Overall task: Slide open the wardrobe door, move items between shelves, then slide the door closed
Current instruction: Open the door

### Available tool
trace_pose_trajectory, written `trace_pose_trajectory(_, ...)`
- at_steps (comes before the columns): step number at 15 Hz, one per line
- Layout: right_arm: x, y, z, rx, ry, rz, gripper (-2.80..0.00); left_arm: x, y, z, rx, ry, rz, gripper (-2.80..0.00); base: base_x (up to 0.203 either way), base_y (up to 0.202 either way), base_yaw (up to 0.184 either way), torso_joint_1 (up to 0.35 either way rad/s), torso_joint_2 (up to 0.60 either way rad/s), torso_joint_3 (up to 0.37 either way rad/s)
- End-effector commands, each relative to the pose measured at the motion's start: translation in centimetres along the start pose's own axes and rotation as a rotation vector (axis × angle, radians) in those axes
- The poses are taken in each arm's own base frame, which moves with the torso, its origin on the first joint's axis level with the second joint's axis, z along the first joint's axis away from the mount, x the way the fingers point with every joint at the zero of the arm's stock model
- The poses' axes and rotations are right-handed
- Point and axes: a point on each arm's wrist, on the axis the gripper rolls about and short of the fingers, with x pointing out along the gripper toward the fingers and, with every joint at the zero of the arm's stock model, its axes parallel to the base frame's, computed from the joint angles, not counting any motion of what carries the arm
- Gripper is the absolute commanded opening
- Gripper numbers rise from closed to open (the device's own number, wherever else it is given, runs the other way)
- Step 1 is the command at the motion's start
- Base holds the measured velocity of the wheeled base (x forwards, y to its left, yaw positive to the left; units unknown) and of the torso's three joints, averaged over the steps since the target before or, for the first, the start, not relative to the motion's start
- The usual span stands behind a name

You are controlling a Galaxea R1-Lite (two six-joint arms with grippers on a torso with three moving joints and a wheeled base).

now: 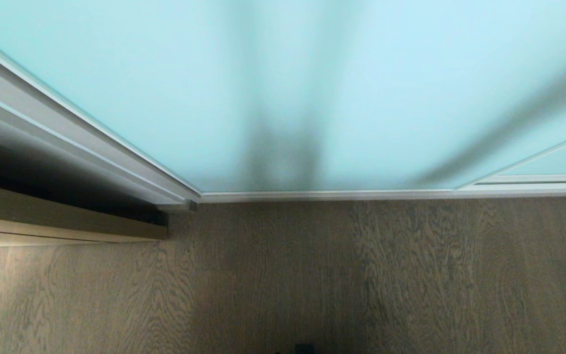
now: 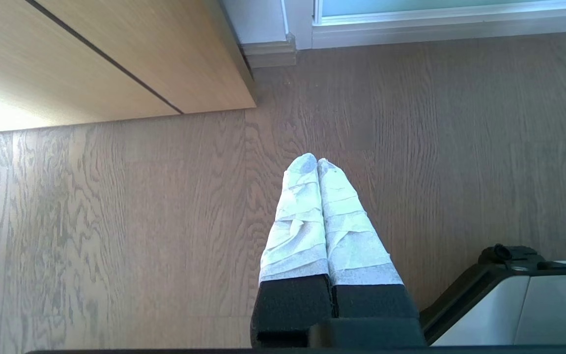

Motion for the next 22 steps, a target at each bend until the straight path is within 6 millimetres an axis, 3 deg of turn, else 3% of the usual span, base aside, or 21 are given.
trace_pose_trajectory(1,1.7,0.0,-1.1,-0.006,-0.047,0.008,-2.8,0.0,0.0,0.0,0.0,0.001,0.001,-2.8,0.0,0.0,0.0,0.0,0.0,0.0)
trace_pose_trajectory(4,2.2,0.0,-1.8,-0.027,-0.042,0.025,-2.8,0.0,0.0,0.0,0.0,0.001,0.001,-2.8,0.0,0.0,0.0,0.0,0.0,0.0)
trace_pose_trajectory(7,2.3,-0.8,-2.3,-0.027,-0.026,0.177,-2.8,0.0,0.0,0.0,0.0,0.001,0.001,-2.8,0.0,0.0,0.0,0.0,0.0,0.0)
trace_pose_trajectory(10,3.0,-0.9,-6.7,-0.036,0.054,0.117,-2.8,0.0,0.0,0.0,0.0,0.001,0.001,-2.8,0.0,0.0,0.0,0.0,0.0,0.0)
trace_pose_trajectory(13,3.5,-1.0,-10.0,-0.047,0.025,0.118,-2.8,0.0,0.0,0.0,0.0,0.001,0.001,-2.8,0.0,0.0,0.0,0.0,0.0,0.0)
trace_pose_trajectory(15,3.8,-1.3,-13.6,-0.091,0.024,0.142,-2.8,0.0,0.0,0.0,0.0,0.001,0.001,-2.8,0.0,0.0,0.0,0.0,0.0,0.0)
trace_pose_trajectory(18,4.1,-1.2,-15.0,-0.134,0.016,0.215,-2.8,0.0,0.0,0.0,0.0,0.001,0.001,-2.8,0.0,0.0,0.0,0.0,0.0,0.0)
trace_pose_trajectory(22,4.2,-1.2,-14.9,-0.134,0.004,0.216,-2.8,0.0,0.0,0.0,-0.001,0.001,0.001,-2.8,0.0,0.0,0.0,0.0,0.0,0.0)
